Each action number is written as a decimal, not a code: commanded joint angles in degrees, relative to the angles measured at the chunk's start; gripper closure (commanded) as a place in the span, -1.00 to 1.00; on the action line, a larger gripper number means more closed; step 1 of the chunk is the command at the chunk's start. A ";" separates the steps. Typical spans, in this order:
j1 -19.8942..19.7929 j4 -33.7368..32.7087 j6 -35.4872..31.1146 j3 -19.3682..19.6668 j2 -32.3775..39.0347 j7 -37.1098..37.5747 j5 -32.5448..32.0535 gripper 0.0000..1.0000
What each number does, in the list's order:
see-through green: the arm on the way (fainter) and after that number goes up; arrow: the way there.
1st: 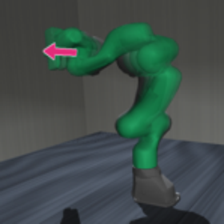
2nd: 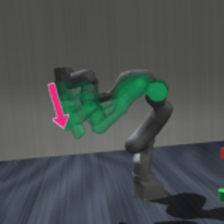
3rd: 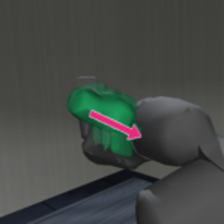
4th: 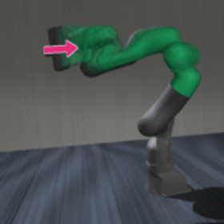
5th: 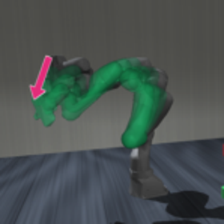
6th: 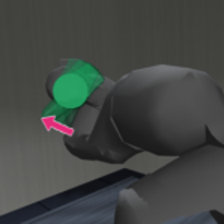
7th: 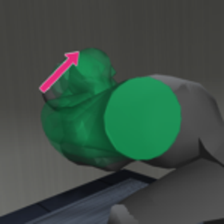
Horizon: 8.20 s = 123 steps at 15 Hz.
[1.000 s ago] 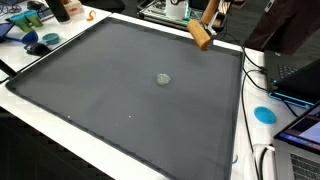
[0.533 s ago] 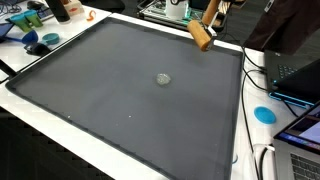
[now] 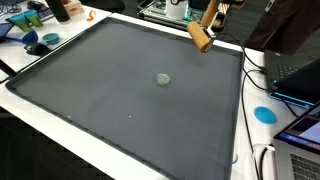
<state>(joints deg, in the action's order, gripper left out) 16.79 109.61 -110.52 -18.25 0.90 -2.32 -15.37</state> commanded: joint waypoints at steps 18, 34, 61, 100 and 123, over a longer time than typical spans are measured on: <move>-0.83 5.90 -17.14 6.35 10.57 3.11 -7.82 0.51; -0.06 6.54 -19.65 8.30 13.61 7.22 -12.25 0.51; -0.92 7.13 -19.72 11.31 16.98 13.69 -14.45 0.51; -1.78 0.64 -7.04 15.45 18.58 20.38 -16.63 0.51; -4.51 4.12 -6.53 11.39 2.87 8.97 -5.78 0.51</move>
<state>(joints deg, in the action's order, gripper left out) 13.79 111.05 -115.91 -5.41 7.17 11.01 -24.67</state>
